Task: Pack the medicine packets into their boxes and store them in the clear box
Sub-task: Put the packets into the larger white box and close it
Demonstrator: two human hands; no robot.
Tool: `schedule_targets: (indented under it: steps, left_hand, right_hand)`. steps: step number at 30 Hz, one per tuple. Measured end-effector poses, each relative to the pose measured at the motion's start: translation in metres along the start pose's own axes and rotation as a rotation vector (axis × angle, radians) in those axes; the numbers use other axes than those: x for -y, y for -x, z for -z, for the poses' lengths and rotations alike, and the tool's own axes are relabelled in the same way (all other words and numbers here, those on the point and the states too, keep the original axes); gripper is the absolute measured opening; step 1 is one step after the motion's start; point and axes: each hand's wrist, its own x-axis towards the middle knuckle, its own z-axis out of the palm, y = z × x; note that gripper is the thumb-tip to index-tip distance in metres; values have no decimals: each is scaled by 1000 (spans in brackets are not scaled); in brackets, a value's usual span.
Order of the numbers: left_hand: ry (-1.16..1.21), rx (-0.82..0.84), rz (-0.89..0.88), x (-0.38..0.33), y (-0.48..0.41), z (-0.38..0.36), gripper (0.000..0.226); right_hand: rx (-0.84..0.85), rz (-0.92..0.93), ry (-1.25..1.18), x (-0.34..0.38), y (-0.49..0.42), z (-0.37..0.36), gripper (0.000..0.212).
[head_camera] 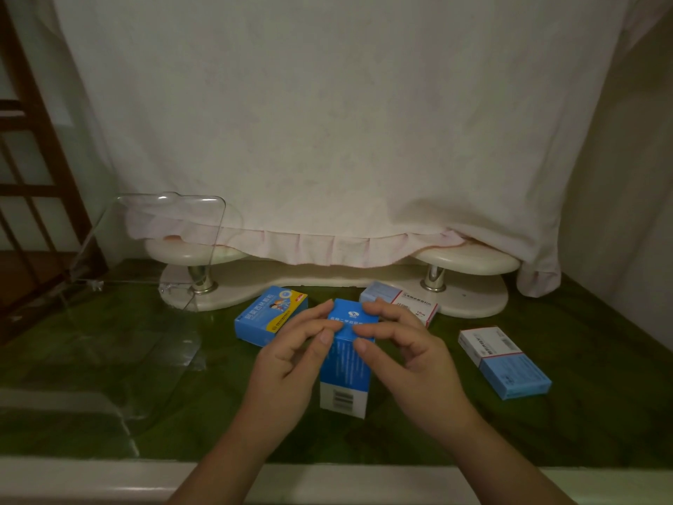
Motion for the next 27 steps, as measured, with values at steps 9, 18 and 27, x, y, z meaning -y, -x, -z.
schedule_targets:
  steps: [9,18,27]
  left_hand:
    - [48,-43,13,1,1,-1,26]
    - [151,-164,82,5,-3,0,26]
    - [-451,-234,27,36,-28,22,34]
  right_hand:
    - [57,-123,53,-21,7,-3,84]
    - [120,-213,88,-27,4,-12,99]
    - [-66,-342,772,-14,-7,39,72]
